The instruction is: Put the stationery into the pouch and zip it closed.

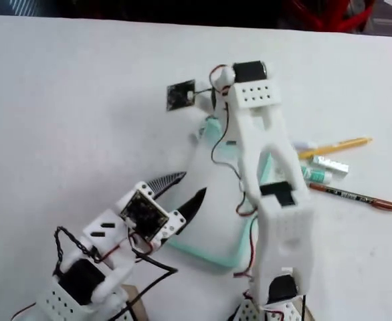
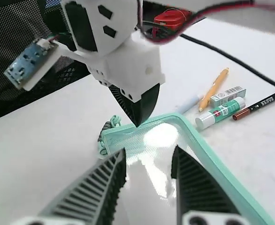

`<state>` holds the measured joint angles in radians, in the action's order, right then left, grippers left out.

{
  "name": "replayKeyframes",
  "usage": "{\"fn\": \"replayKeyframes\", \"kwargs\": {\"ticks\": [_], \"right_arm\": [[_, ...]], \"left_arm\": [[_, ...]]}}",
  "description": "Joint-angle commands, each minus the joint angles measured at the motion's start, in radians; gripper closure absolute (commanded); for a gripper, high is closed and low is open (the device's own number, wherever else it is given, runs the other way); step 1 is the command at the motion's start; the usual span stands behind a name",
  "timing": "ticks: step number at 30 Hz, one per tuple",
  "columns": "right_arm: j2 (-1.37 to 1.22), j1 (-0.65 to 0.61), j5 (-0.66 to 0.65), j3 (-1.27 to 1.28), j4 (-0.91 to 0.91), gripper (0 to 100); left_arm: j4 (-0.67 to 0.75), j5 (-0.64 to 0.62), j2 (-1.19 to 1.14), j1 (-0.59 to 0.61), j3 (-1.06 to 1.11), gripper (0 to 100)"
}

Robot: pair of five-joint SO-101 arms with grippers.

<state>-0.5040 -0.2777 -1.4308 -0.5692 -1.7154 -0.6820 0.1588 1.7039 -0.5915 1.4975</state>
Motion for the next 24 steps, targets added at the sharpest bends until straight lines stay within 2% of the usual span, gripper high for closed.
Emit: {"fn": "replayKeyframes", "kwargs": {"ticks": [1, 3, 4, 9, 12, 14, 18, 24], "right_arm": [[0.315, -0.041, -0.055, 0.245, 0.007, 97.9], [0.381, -0.031, -0.031, 0.318, 0.114, 98.0], [0.386, -0.013, 0.038, 0.338, 0.186, 98.0], [0.302, 0.033, 0.669, 0.333, 0.524, 97.8], [0.216, 0.041, 1.008, 0.295, 0.627, 96.5], [0.148, 0.042, 1.18, 0.249, 0.642, 90.0], [-0.008, 0.05, 1.335, 0.124, 0.593, 73.0], [-0.282, 0.051, 1.355, -0.155, 0.489, 72.3]], "left_arm": [[0.02, 0.008, 0.001, 0.01, -0.006, 83], [0.018, 0.005, 0.001, 0.01, -0.006, 83], [0.018, 0.005, 0.001, 0.012, -0.006, 83], [0.018, 0.005, 0.002, 0.013, -0.006, 83], [0.018, 0.005, 0.002, 0.019, -0.006, 83], [0.021, 0.005, 0.002, 0.027, -0.006, 83], [0.021, 0.005, 0.002, 0.027, -0.006, 83], [0.021, 0.005, 0.002, 0.027, -0.006, 83]]}}
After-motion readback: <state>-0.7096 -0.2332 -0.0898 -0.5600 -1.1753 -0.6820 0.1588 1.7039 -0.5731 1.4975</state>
